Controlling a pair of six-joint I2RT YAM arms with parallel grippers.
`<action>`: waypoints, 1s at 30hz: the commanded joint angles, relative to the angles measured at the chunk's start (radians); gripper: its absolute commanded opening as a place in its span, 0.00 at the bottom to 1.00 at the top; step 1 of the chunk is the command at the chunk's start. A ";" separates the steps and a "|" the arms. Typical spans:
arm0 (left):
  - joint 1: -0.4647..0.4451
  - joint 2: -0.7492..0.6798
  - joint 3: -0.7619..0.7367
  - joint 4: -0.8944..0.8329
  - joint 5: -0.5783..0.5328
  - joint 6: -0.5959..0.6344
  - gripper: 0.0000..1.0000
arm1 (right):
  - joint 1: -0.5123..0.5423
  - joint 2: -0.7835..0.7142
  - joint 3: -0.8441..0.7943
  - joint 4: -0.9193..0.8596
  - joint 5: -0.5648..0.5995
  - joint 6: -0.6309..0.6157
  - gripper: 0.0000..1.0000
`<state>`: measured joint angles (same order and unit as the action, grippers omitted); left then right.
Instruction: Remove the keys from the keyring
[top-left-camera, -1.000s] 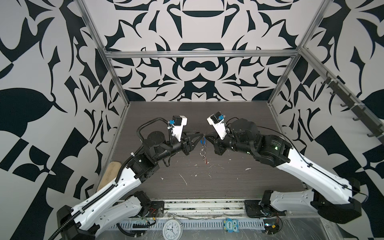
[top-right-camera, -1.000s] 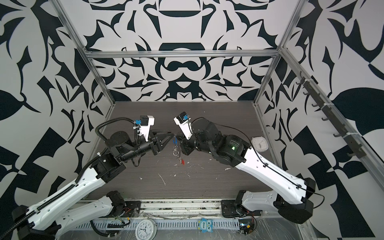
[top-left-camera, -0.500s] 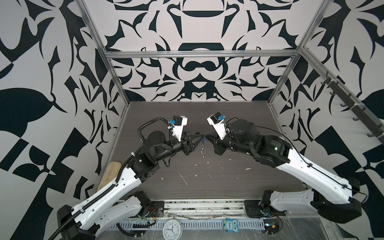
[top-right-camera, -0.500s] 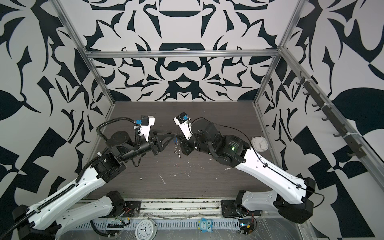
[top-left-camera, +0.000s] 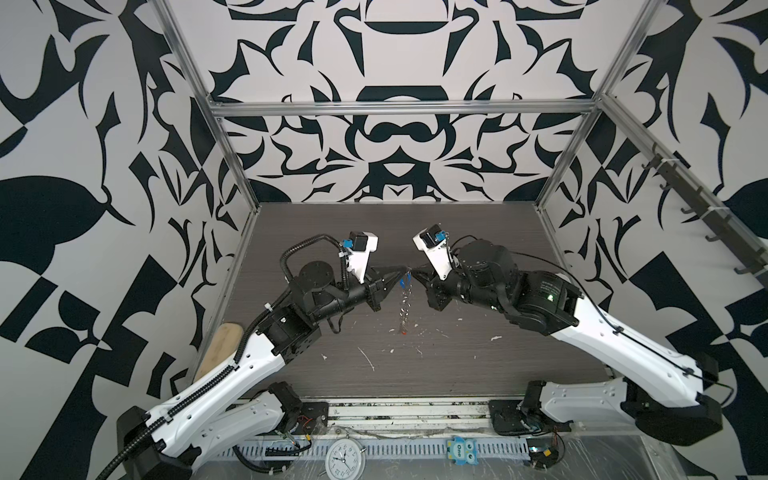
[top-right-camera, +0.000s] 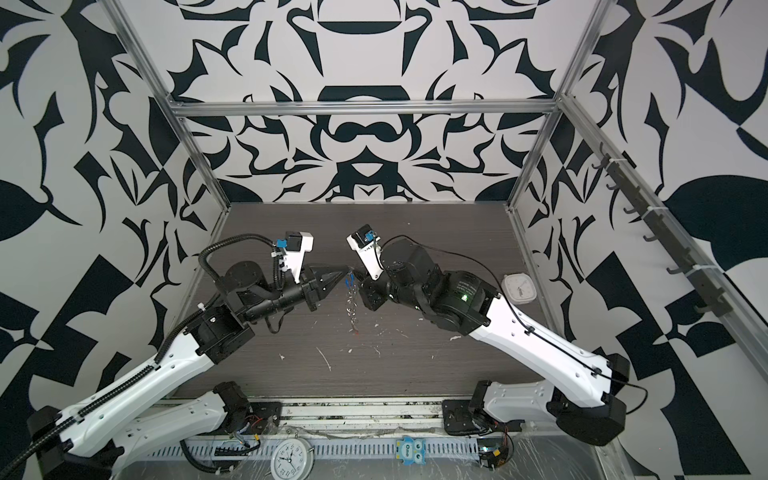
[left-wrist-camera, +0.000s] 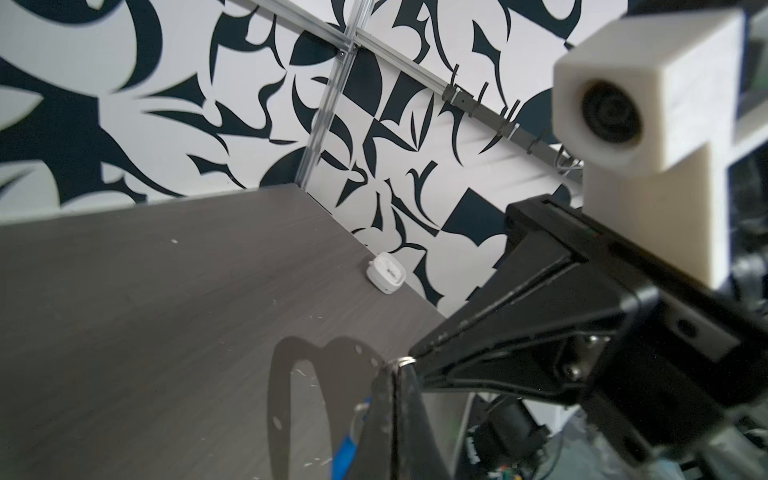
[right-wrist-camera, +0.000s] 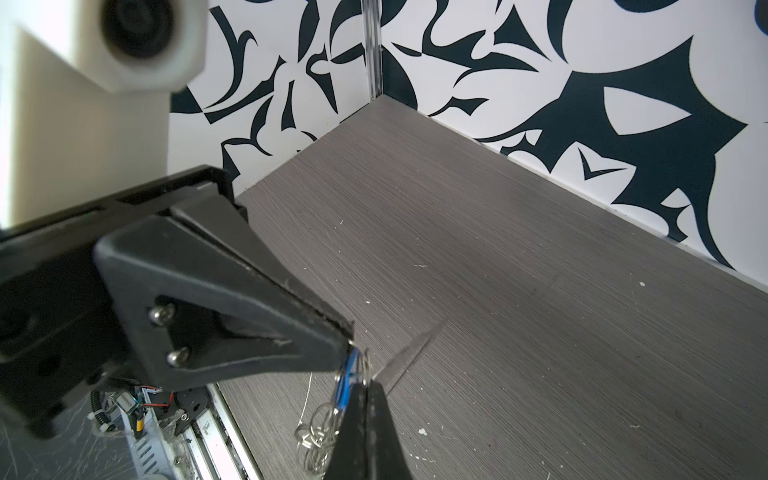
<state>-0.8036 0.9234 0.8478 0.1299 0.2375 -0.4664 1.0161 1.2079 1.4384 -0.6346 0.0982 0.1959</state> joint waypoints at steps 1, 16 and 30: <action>-0.002 -0.017 0.025 -0.029 -0.022 -0.002 0.00 | 0.005 -0.012 0.018 0.041 0.003 -0.038 0.00; -0.001 -0.045 0.128 -0.329 0.021 0.093 0.00 | 0.003 -0.179 -0.168 0.195 -0.282 -0.231 0.00; 0.001 -0.028 0.148 -0.395 0.062 0.102 0.00 | -0.002 -0.214 -0.199 0.310 -0.342 -0.219 0.00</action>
<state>-0.8139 0.8856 0.9779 -0.2226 0.3336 -0.3763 1.0046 1.0218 1.2083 -0.4358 -0.1619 -0.0223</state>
